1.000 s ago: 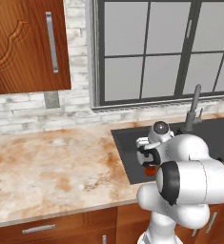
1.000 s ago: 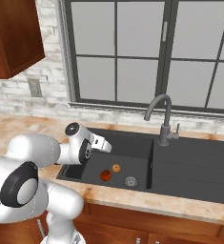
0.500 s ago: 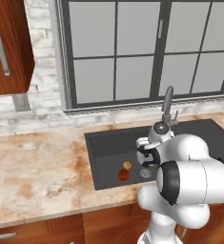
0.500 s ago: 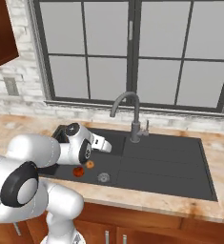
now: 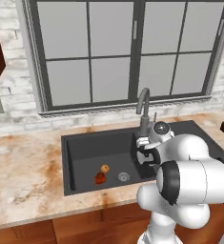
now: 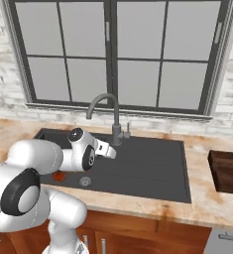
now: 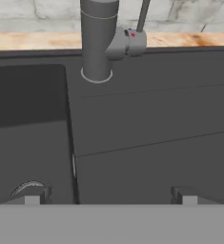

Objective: Pick up all produce items and place them in the sink. Turn on the sink faucet to wash them. Then turn the sink off and put them in the tray.

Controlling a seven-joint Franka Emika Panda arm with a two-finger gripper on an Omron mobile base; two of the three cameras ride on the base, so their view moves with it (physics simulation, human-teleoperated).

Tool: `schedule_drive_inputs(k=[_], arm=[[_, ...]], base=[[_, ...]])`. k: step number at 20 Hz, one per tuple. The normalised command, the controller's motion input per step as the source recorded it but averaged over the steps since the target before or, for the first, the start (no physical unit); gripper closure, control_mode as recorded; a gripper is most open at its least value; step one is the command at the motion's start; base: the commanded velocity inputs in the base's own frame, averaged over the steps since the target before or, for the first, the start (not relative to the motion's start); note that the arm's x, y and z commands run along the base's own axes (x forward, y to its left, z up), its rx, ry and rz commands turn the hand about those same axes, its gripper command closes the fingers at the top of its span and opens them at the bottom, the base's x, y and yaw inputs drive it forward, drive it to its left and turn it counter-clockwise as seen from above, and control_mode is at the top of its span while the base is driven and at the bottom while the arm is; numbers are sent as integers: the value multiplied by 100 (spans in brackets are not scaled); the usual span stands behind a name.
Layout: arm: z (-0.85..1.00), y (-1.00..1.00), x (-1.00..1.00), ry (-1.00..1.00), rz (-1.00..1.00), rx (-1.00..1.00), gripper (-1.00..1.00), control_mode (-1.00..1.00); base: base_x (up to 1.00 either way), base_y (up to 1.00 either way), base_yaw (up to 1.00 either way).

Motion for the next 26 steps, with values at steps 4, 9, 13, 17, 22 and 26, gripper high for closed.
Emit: schedule_drive_inputs(k=[4,9,13,17,22,26], arm=[[0,0,0,0,0,0,-100,100],[0,0,0,0,0,0,-100,100],[0,0,0,0,0,0,-100,100],[0,0,0,0,0,0,-100,100],[0,0,0,0,0,0,-100,100],[0,0,0,0,0,0,-100,100]], base=[[0,-75,-1],[0,-83,0],[5,-80,0],[30,-59,0],[39,-61,0],[59,-43,0]])
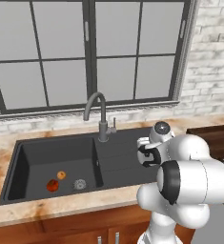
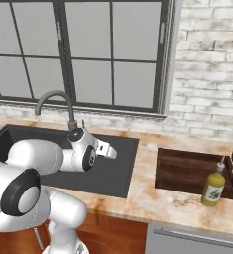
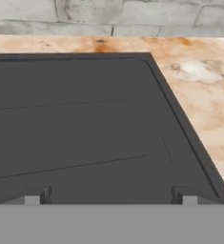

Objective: Pick up all produce items and place them in the sink. Turn on the sink faucet to wash them. Then turn the sink off and put them in the tray.

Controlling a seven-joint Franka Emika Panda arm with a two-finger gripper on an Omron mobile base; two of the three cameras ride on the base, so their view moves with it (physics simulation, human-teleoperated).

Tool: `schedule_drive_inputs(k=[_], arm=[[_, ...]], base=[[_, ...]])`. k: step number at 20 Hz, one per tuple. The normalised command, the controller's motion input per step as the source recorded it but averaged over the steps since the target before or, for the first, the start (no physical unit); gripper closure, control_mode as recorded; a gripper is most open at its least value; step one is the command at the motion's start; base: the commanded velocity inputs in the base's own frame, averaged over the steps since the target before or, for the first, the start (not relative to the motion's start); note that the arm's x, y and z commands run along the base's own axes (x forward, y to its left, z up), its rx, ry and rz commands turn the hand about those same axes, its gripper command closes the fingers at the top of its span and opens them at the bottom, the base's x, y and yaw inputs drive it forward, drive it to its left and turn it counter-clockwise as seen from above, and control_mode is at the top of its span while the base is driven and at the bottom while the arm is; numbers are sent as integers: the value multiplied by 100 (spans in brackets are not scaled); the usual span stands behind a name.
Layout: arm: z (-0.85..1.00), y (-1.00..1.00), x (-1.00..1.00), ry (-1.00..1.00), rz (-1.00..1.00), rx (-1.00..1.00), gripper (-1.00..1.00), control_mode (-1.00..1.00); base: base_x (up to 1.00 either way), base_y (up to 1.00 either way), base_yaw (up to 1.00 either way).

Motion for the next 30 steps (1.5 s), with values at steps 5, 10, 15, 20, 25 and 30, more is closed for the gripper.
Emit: schedule_drive_inputs(k=[5,10,15,20,25,30], arm=[[0,0,0,0,0,0,-100,100],[0,0,0,0,0,0,-100,100],[0,0,0,0,0,0,-100,100],[0,0,0,0,0,0,-100,100],[0,13,-12,0,0,-1,-100,-100],[0,87,-24,0,0,-10,-100,-100]], base=[[69,-24,1],[73,-43,8],[52,-26,3],[1,-1,1],[0,0,0],[0,0,0]])
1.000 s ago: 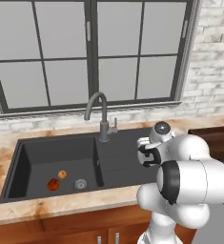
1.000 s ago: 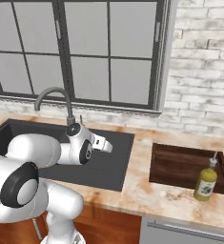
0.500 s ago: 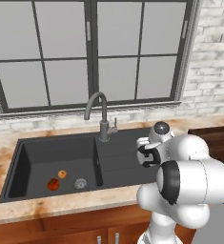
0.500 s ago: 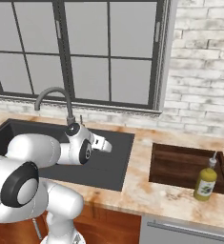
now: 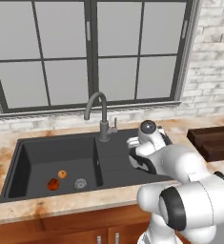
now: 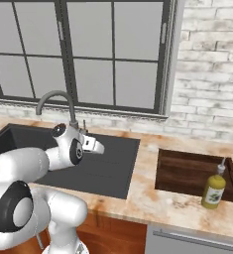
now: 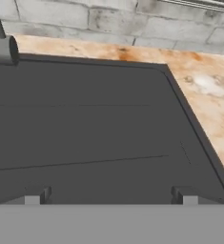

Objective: Pick up all produce items and place them in the sink. Turn on the sink faucet to wash them. Then turn the sink off and put them in the tray.

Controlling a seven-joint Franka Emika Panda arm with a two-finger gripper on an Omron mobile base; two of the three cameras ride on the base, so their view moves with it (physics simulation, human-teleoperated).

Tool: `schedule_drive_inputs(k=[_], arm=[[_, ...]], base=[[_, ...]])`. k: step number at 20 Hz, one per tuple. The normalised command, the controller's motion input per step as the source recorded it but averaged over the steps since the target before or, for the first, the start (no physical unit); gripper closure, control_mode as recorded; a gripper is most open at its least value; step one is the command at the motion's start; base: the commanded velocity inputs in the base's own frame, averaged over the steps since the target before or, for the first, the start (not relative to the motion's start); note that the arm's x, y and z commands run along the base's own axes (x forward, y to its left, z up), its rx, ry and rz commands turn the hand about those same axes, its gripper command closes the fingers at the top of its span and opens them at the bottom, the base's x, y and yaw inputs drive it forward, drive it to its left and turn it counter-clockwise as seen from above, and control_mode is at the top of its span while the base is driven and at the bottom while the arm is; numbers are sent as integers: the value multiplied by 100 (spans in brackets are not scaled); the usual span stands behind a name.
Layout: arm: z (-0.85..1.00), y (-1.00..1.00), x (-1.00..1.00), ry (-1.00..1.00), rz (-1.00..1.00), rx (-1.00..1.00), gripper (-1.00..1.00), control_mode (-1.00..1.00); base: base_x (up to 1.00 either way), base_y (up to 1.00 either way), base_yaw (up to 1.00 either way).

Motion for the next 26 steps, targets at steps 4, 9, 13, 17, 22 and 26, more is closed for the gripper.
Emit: schedule_drive_inputs(k=[4,9,13,17,22,26], arm=[[0,58,19,0,3,-4,-100,-100],[0,-3,49,-1,13,4,-100,-100],[0,-20,24,-11,19,10,-100,-100],[7,-28,1,-17,22,15,-100,-100],[37,-17,16,-17,25,16,-100,-100],[71,-12,25,-9,25,7,-100,-100]], base=[[0,0,0],[0,0,0],[0,0,0],[0,0,0],[0,0,0],[0,0,0]])
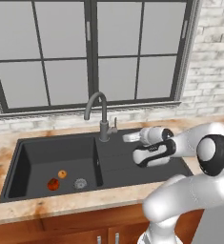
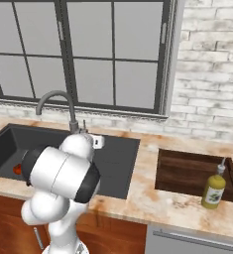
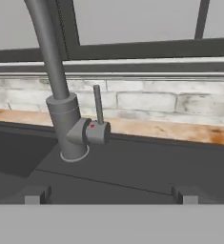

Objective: Pick up all produce items and place them in the sink. Turn on the sink faucet to wash them. Then turn the sink off and put them in the tray.

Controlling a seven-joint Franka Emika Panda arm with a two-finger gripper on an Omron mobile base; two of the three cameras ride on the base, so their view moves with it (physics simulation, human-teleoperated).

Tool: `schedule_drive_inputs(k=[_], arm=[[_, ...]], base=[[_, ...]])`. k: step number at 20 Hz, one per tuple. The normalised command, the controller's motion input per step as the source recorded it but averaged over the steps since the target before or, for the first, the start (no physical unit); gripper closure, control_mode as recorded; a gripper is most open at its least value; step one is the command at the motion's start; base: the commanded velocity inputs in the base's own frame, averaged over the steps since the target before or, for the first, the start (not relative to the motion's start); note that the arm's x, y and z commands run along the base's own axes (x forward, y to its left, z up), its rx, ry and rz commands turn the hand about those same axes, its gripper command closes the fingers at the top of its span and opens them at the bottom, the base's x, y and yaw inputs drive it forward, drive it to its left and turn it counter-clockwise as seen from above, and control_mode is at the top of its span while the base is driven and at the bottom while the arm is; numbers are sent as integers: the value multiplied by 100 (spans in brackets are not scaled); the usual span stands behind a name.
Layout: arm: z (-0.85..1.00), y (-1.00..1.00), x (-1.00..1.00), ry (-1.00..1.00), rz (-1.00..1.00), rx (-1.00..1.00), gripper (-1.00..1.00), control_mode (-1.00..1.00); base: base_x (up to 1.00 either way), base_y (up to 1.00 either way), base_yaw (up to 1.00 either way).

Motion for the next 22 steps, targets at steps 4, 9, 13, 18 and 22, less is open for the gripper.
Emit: schedule_drive_inputs(k=[4,9,13,18,22], arm=[[53,0,10,-3,17,-3,-100,-100],[66,16,-3,-5,5,-13,-100,-100],[68,37,-7,-2,0,-18,-100,-100],[30,66,-2,2,2,-24,-100,-100],[-15,45,-7,0,9,-5,-100,-100]], base=[[0,0,0],[0,0,0],[0,0,0],[0,0,0],[0,0,0]])
